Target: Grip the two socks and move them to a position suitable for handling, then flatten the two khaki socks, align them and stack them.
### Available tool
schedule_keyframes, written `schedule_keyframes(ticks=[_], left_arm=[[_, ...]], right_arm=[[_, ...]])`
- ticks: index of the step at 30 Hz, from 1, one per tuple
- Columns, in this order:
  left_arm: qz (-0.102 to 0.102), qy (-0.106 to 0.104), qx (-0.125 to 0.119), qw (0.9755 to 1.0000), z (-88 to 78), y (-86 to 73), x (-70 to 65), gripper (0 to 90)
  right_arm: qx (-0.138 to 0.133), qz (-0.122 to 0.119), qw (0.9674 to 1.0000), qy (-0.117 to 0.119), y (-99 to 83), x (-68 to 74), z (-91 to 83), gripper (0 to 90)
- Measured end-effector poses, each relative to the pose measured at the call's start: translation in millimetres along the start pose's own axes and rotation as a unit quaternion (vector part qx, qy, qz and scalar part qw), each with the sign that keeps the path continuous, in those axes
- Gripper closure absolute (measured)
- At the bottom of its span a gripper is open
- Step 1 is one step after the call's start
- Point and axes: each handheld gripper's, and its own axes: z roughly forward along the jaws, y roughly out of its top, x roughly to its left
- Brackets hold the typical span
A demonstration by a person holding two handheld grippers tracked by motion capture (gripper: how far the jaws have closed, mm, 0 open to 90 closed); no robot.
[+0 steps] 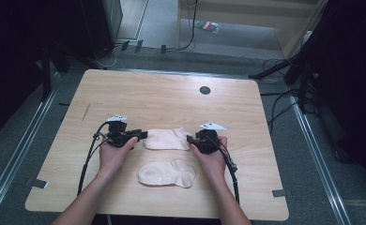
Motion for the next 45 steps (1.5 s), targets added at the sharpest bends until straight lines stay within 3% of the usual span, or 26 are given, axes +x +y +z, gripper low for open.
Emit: schedule_keyframes(ticks=[3, 7, 10, 13, 16, 26, 32, 45], left_arm=[[0.008, 0.000, 0.004, 1.0000, 3.2, -0.4, -4.6, 64.1], [0.030, 0.016, 0.018, 0.9993, 6.5, -0.6, -11.1, 86.5], [0.030, 0.011, 0.027, 0.9991, 5.5, 0.0, -9.9, 89.6], [0.048, 0.021, 0.024, 0.9983, 1.6, 0.3, -11.7, 90.0], [0.050, 0.026, 0.011, 0.9984, -4.8, 1.0, -11.9, 90.0], [0.068, 0.018, -0.013, 0.9974, -31.9, 4.0, -17.6, 90.0], [0.068, 0.009, -0.024, 0.9973, -44.5, 1.1, -20.1, 90.0], [0.076, 0.001, -0.035, 0.9965, -67.7, -17.0, -26.8, 90.0]], right_arm=[[-0.002, 0.000, 1.0000, 0.007, 0.0, 2.1, 1.0, 61.1], [0.003, -0.006, 1.0000, 0.006, -0.4, 1.8, 3.6, 80.0], [-0.001, -0.005, 0.9999, 0.009, -0.7, -0.2, 1.4, 87.2], [-0.013, -0.004, 0.9998, 0.013, 0.4, 0.1, -4.7, 88.0], [-0.025, -0.005, 0.9995, 0.017, 2.6, 2.0, -12.0, 88.2], [-0.048, -0.009, 0.9984, 0.027, 6.2, 7.6, -39.1, 88.5], [-0.056, -0.012, 0.9977, 0.037, 5.8, 9.3, -52.4, 88.6], [-0.062, -0.018, 0.9966, 0.052, 0.7, 22.0, -76.3, 88.6]])
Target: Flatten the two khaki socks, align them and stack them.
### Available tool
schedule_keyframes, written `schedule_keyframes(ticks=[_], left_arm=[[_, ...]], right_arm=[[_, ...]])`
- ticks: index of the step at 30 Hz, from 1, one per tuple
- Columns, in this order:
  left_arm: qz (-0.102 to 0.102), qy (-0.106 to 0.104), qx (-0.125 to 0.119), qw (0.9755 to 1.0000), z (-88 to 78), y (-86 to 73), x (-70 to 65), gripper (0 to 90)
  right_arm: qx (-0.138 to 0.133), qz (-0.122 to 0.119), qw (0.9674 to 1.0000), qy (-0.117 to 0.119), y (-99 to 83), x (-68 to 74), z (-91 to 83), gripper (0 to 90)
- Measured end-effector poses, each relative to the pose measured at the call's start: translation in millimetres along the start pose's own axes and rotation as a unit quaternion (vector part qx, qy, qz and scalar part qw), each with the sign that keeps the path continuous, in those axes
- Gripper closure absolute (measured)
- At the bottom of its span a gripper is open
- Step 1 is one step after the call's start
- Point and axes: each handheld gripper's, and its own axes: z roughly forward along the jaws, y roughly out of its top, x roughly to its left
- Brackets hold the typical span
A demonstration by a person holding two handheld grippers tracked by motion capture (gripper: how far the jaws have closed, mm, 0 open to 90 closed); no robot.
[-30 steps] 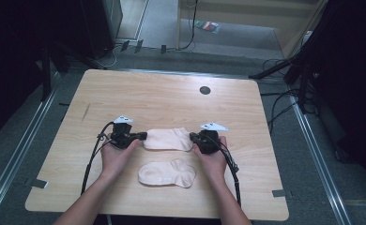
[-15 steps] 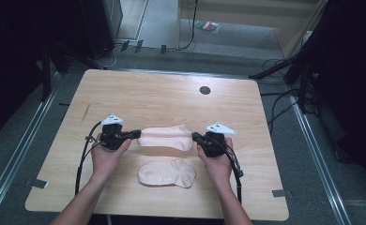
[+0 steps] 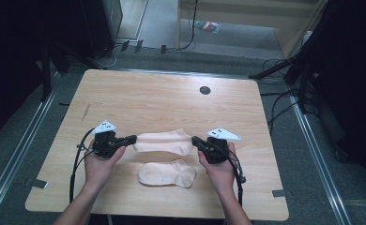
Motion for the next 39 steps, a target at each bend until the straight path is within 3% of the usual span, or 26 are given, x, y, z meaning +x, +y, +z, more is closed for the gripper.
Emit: schedule_keyframes(ticks=[17, 29, 34, 36, 37, 39], left_arm=[[0.027, -0.015, 0.029, 0.9991, -21.8, -32.3, -25.0, 90.0], [0.051, -0.012, 0.056, 0.9971, -21.6, -50.1, -43.0, 90.0], [0.072, -0.020, 0.075, 0.9944, -14.1, -53.9, -47.6, 90.0], [0.068, -0.011, 0.062, 0.9957, -12.1, -57.3, -47.1, 83.8], [0.062, -0.009, 0.060, 0.9962, -11.5, -57.8, -46.2, 72.6], [0.055, -0.013, 0.061, 0.9965, -10.8, -59.0, -44.1, 63.8]], right_arm=[[0.028, -0.008, 0.9994, 0.018, -27.4, 15.2, -31.3, 88.7], [0.054, -0.008, 0.9984, 0.018, -52.0, 14.8, -41.2, 88.7], [0.065, -0.014, 0.9977, 0.010, -58.1, 17.3, -38.9, 88.6], [0.065, -0.013, 0.9976, 0.018, -59.2, 16.5, -37.3, 86.9], [0.066, -0.021, 0.9974, 0.016, -60.5, 16.3, -34.6, 78.6], [0.071, -0.027, 0.9970, 0.016, -63.4, 15.9, -30.2, 64.6]])
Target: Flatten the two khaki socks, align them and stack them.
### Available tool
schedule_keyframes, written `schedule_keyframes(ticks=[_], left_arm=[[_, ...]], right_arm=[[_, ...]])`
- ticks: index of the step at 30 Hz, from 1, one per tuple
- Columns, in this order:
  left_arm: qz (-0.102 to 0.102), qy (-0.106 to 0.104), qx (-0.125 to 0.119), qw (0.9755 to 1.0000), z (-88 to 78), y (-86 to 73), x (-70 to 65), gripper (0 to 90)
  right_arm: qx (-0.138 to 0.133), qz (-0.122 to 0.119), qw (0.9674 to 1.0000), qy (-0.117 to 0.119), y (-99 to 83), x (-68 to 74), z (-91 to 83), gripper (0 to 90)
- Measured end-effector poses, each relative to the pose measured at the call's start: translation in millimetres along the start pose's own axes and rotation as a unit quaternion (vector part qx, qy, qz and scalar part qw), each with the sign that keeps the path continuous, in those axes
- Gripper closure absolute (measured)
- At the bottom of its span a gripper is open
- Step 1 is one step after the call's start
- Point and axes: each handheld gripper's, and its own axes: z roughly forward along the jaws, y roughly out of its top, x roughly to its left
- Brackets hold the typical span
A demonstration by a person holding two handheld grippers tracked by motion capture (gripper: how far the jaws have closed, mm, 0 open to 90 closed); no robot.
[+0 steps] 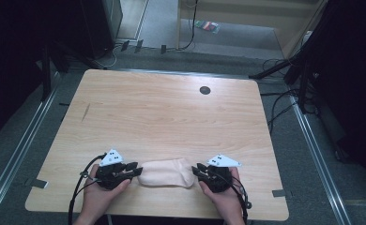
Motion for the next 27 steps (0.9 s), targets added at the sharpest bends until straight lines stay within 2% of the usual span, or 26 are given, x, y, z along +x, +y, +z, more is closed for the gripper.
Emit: schedule_keyframes(ticks=[3, 7, 13, 16, 18, 20, 27], left_arm=[[-0.004, -0.005, -0.006, 1.0000, -1.3, -1.3, 1.5, 59.7], [-0.014, -0.006, -0.013, 0.9998, -3.4, -1.1, 4.4, 60.4], [-0.020, -0.006, -0.017, 0.9996, -4.8, -2.4, 8.9, 62.0], [-0.022, -0.009, -0.026, 0.9994, -6.9, -3.2, 13.0, 61.4], [-0.027, -0.015, -0.042, 0.9986, -10.1, -4.0, 17.3, 61.4], [-0.025, -0.007, -0.056, 0.9981, -13.9, -5.2, 21.4, 60.7], [-0.033, 0.015, -0.087, 0.9956, -19.1, -9.6, 35.0, 50.0]], right_arm=[[0.005, 0.010, 0.9998, 0.019, -2.9, -0.3, 2.2, 58.1], [-0.013, 0.013, 0.9997, 0.015, -2.3, 0.6, 0.7, 59.3], [-0.012, 0.016, 0.9998, 0.007, -5.3, 0.4, 2.3, 59.4], [-0.022, 0.016, 0.9996, 0.005, -5.3, -0.1, 1.0, 58.8], [-0.031, 0.012, 0.9994, 0.001, -5.0, -1.0, -0.4, 55.0], [-0.043, 0.008, 0.9990, -0.010, -4.9, -2.7, -1.3, 47.7], [-0.067, -0.001, 0.9969, -0.039, -5.4, -10.3, -2.1, 34.8]])
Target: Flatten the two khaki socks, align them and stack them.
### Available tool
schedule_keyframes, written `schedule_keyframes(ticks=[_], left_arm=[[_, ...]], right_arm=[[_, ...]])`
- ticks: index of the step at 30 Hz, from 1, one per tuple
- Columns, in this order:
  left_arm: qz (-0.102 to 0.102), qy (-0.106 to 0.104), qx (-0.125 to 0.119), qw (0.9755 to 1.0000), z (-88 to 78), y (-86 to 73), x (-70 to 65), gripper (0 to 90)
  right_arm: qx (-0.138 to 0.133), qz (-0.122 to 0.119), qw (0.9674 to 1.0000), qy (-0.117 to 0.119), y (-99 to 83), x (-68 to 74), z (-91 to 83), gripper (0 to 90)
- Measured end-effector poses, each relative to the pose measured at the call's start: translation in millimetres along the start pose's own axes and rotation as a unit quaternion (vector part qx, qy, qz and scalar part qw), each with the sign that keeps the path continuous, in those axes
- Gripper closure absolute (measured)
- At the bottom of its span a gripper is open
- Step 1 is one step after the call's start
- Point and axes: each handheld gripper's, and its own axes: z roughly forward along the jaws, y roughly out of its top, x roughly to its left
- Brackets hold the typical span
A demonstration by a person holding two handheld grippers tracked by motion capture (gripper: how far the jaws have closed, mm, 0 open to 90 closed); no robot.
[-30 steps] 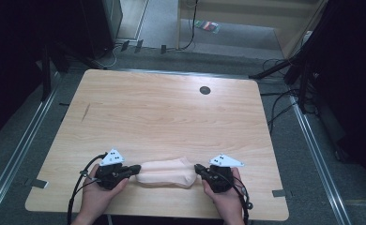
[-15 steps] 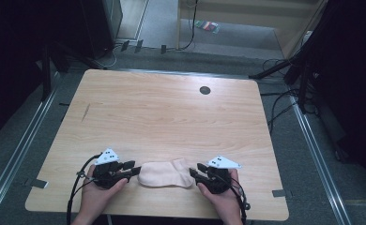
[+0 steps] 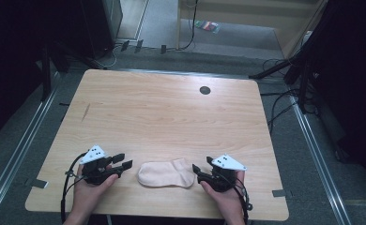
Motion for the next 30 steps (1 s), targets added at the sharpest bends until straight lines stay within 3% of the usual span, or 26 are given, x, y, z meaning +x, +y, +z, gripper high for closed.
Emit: schedule_keyframes(ticks=[7, 10, 13, 16, 30], left_arm=[[0.008, 0.017, -0.026, 0.9995, -2.5, -0.7, 7.8, 36.4], [-0.004, 0.019, -0.036, 0.9992, -5.9, -0.1, 13.1, 29.9], [-0.014, 0.025, -0.041, 0.9988, -9.5, 0.6, 20.0, 26.0], [-0.021, 0.037, -0.040, 0.9983, -13.7, 1.7, 26.2, 19.3], [-0.036, 0.066, -0.048, 0.9961, -34.6, 0.9, 51.0, 13.6]], right_arm=[[-0.003, 0.005, 0.9999, -0.015, 1.3, -8.7, -3.5, 24.5], [-0.006, 0.009, 0.9997, -0.023, 2.7, -12.3, -4.2, 18.4], [-0.011, 0.019, 0.9996, -0.016, 4.0, -16.8, -5.4, 15.3], [-0.013, 0.008, 0.9996, -0.024, 4.0, -20.1, -6.5, 13.9], [-0.021, 0.022, 0.9986, -0.044, 4.9, -39.4, -15.0, 13.9]])
